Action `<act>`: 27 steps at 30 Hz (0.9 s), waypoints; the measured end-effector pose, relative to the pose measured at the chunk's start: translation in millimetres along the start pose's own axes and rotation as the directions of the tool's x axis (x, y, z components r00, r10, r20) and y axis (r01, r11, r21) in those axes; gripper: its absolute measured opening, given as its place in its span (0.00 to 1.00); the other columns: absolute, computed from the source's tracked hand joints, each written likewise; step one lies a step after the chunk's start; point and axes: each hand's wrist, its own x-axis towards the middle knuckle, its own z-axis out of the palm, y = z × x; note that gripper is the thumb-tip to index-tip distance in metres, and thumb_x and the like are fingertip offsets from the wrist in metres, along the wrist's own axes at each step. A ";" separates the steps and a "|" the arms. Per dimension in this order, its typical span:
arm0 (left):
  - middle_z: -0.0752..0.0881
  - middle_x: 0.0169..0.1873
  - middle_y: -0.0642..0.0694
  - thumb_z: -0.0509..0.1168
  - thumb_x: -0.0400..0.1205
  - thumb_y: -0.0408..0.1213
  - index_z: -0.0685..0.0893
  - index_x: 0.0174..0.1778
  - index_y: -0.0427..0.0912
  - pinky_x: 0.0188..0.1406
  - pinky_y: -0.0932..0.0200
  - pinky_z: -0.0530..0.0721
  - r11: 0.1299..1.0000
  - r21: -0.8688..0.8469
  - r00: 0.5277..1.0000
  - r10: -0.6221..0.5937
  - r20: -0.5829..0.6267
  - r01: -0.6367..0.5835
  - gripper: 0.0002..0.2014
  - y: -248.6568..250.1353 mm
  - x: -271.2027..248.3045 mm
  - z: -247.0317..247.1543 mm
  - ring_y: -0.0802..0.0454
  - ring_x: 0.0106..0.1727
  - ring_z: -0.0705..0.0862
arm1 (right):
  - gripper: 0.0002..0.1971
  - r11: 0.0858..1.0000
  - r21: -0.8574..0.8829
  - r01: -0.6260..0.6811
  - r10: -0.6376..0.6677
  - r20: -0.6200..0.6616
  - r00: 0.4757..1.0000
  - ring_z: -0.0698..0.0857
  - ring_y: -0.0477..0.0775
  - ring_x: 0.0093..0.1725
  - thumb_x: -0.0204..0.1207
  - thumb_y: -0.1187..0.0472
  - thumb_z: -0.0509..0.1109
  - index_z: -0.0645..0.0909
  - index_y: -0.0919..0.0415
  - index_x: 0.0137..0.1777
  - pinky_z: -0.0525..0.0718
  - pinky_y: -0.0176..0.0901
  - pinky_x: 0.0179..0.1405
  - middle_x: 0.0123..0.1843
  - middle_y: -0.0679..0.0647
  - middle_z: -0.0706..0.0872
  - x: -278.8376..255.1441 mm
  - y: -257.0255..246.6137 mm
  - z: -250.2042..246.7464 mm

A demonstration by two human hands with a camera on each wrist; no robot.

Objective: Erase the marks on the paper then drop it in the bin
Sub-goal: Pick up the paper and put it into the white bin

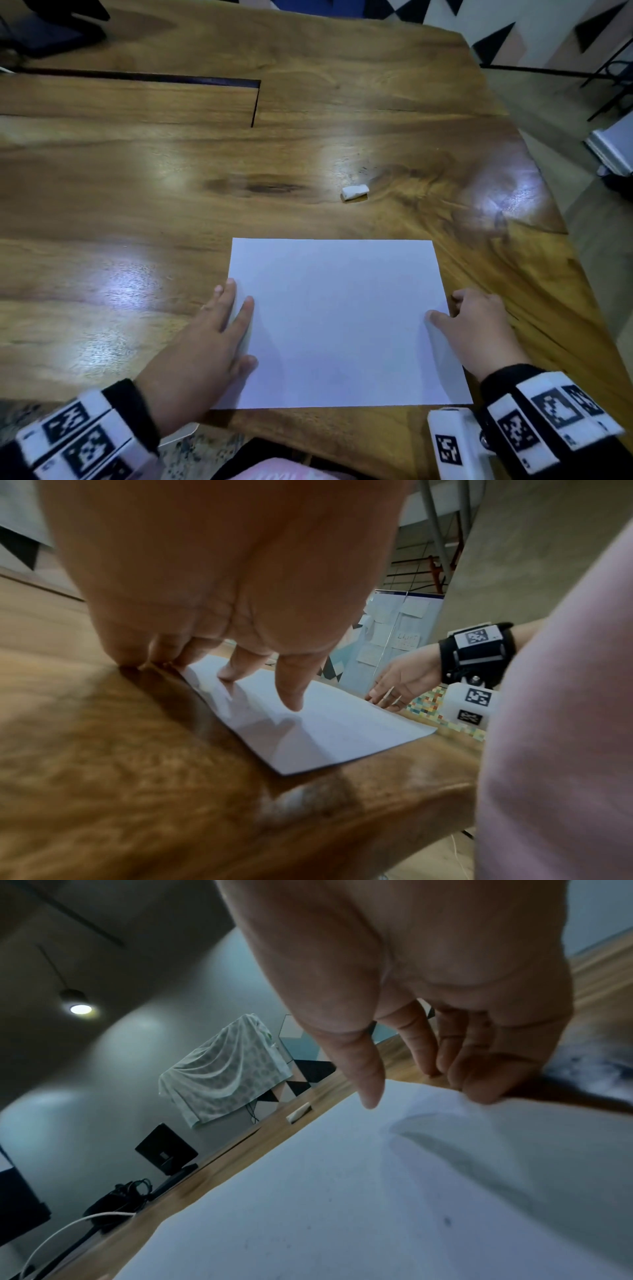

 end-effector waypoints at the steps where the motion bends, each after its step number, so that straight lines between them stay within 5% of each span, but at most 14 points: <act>1: 0.60 0.75 0.28 0.68 0.70 0.51 0.64 0.73 0.35 0.67 0.40 0.70 1.000 0.002 1.000 0.004 0.000 -0.004 0.39 -0.8 -0.8 1.4 0.35 0.75 0.61 | 0.25 1.000 0.016 -0.005 0.005 -0.005 1.000 0.71 0.60 0.68 0.77 0.58 0.69 0.69 0.67 0.71 0.72 0.49 0.60 0.71 0.64 0.69 1.1 0.8 1.5; 5: 0.72 0.68 0.24 0.77 0.59 0.51 0.69 0.68 0.34 0.55 0.39 0.82 0.998 0.053 0.999 0.015 0.041 -0.017 0.44 -0.2 -5.4 -1.5 0.30 0.66 0.76 | 0.24 0.998 0.057 -0.024 0.026 -0.036 0.999 0.76 0.63 0.63 0.74 0.57 0.72 0.73 0.67 0.67 0.75 0.52 0.56 0.61 0.65 0.78 3.0 5.3 8.7; 20: 0.75 0.68 0.29 0.81 0.55 0.48 0.70 0.67 0.42 0.56 0.45 0.80 0.999 0.021 0.999 0.041 0.011 -0.041 0.45 -2.1 -31.4 0.1 0.34 0.67 0.76 | 0.32 0.995 -0.074 0.060 -0.065 -0.074 0.995 0.64 0.58 0.70 0.69 0.52 0.78 0.70 0.61 0.69 0.66 0.50 0.69 0.68 0.58 0.70 -24.8 2.2 21.0; 24: 0.79 0.62 0.38 0.81 0.57 0.37 0.79 0.59 0.47 0.55 0.53 0.79 0.975 -0.216 0.993 0.024 -0.116 -0.048 0.33 -3.4 -47.3 4.3 0.43 0.61 0.75 | 0.40 0.961 -0.214 0.175 -0.191 -0.057 0.980 0.60 0.55 0.69 0.68 0.48 0.78 0.64 0.59 0.75 0.63 0.45 0.68 0.69 0.54 0.65 -32.7 4.2 26.8; 27: 0.75 0.44 0.63 0.70 0.68 0.47 0.79 0.41 0.57 0.39 0.70 0.75 0.924 -0.381 0.980 -0.054 -0.193 -0.024 0.08 -4.6 -68.1 -1.8 0.62 0.42 0.74 | 0.40 0.920 -0.293 0.259 -0.281 -0.037 0.959 0.60 0.53 0.67 0.71 0.45 0.74 0.61 0.58 0.78 0.64 0.43 0.68 0.69 0.52 0.64 -36.6 6.7 28.3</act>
